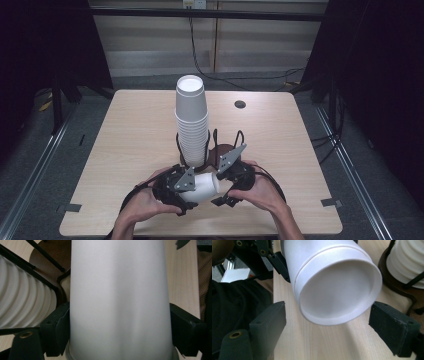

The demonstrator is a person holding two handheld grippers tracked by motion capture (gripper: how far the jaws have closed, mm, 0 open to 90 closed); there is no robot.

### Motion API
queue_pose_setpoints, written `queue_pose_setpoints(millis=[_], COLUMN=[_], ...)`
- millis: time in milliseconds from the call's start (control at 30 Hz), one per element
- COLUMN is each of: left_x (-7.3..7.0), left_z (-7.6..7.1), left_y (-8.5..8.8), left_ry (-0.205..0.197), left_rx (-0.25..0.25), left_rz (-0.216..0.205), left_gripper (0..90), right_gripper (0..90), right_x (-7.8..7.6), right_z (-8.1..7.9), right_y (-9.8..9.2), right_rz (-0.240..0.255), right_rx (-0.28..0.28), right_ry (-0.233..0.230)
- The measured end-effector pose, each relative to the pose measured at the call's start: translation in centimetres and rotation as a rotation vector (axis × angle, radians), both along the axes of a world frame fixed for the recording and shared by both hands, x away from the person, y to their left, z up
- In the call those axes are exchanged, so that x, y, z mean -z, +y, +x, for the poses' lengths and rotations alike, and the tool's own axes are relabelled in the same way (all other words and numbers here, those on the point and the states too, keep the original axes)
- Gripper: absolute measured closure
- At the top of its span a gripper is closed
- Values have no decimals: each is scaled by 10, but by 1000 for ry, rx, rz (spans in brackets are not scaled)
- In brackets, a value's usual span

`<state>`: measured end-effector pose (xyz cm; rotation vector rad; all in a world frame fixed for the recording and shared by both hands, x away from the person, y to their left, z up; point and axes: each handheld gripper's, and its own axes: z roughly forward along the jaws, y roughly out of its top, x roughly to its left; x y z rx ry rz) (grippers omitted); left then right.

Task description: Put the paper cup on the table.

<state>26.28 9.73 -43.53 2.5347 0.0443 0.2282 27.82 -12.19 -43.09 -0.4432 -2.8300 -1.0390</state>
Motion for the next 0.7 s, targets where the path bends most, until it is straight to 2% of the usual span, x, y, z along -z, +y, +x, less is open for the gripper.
queue_pose_setpoints(millis=[233, 367, 433, 500, 533, 633, 700], left_x=[1, 3, 2, 4, 4, 4, 3], left_z=[-1, -2, -2, -4, -4, -5, -5], left_y=[-2, -3, -5, -6, -7, -9, -9], left_ry=[7, 7, 1, 14, 5, 12, -2], left_rx=[9, 9, 33, 22, 24, 24, 41], left_rz=[23, 34, 46, 30, 33, 22, 38], left_gripper=[163, 163, 163, 163, 164, 164, 164], right_gripper=[164, 179, 204, 201, 200, 195, 196], right_x=[1, -1, -2, -2, -2, -2, -2], right_z=[3, 4, 6, 7, 7, 7, 7], right_y=[7, 11, 12, 12, 13, 14, 15], right_rz=[-40, -66, -69, -66, -68, -71, -70], right_rx=[-26, -40, -52, -56, -55, -56, -62], right_ry=[26, 57, 69, 70, 74, 77, 78])
